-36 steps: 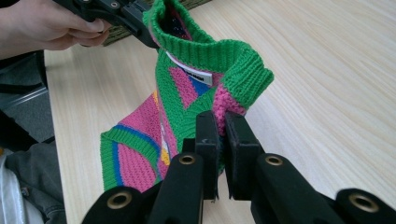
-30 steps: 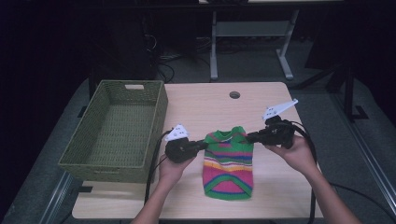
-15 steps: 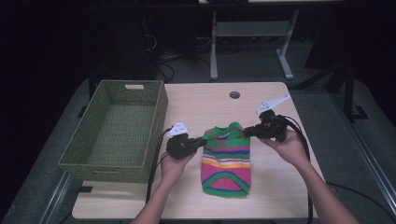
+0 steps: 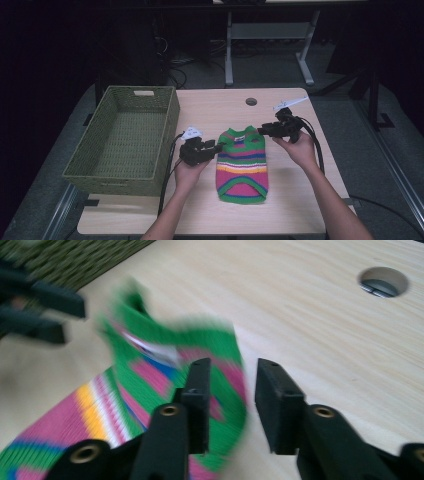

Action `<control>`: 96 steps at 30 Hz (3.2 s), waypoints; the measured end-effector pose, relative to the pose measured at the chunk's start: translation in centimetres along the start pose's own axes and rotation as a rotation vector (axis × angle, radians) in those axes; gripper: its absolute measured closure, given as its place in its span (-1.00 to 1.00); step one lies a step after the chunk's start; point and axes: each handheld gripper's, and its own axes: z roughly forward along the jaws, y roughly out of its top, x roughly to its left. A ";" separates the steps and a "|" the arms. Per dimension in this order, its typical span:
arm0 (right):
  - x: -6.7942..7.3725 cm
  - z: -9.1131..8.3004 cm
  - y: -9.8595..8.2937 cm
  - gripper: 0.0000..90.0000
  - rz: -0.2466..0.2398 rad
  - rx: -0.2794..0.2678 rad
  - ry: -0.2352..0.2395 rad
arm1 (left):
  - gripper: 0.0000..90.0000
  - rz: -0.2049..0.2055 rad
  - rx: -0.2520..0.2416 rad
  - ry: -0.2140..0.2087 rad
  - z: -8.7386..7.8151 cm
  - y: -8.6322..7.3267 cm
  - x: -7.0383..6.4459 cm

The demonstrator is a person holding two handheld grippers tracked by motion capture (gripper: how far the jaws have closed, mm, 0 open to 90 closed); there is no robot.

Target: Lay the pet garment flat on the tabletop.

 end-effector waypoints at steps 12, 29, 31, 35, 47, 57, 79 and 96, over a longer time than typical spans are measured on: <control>-0.2 1.2 -2.8 0.29 0.004 0.100 0.056 | -0.01 0.061 0.053 -0.039 -0.3 -0.7 -0.7; 2.8 1.0 -5.2 0.99 -0.109 0.196 0.131 | 0.93 0.184 0.246 -0.089 1.4 -2.2 -2.2; 2.8 1.4 -5.5 0.99 -0.106 0.216 0.134 | 0.99 0.200 0.265 -0.091 1.5 -2.3 -2.2; 2.6 2.3 -6.0 0.99 -0.094 0.258 0.138 | 0.99 0.228 0.335 -0.079 2.3 -2.8 -2.2; 1.6 3.6 -6.6 0.95 -0.034 0.245 0.136 | 0.87 0.202 0.321 -0.072 2.3 -2.8 -2.1; 2.3 1.9 -6.4 0.72 -0.054 0.174 0.144 | 0.67 0.201 0.278 -0.059 1.7 -2.1 -2.0; 1.2 -2.1 -7.8 0.21 0.001 0.070 0.196 | 0.14 0.193 0.240 -0.099 -0.3 -2.2 -3.5; 0.7 -4.8 -9.9 -0.04 0.040 0.046 0.197 | -0.33 0.182 0.247 -0.127 -1.7 -2.6 -3.3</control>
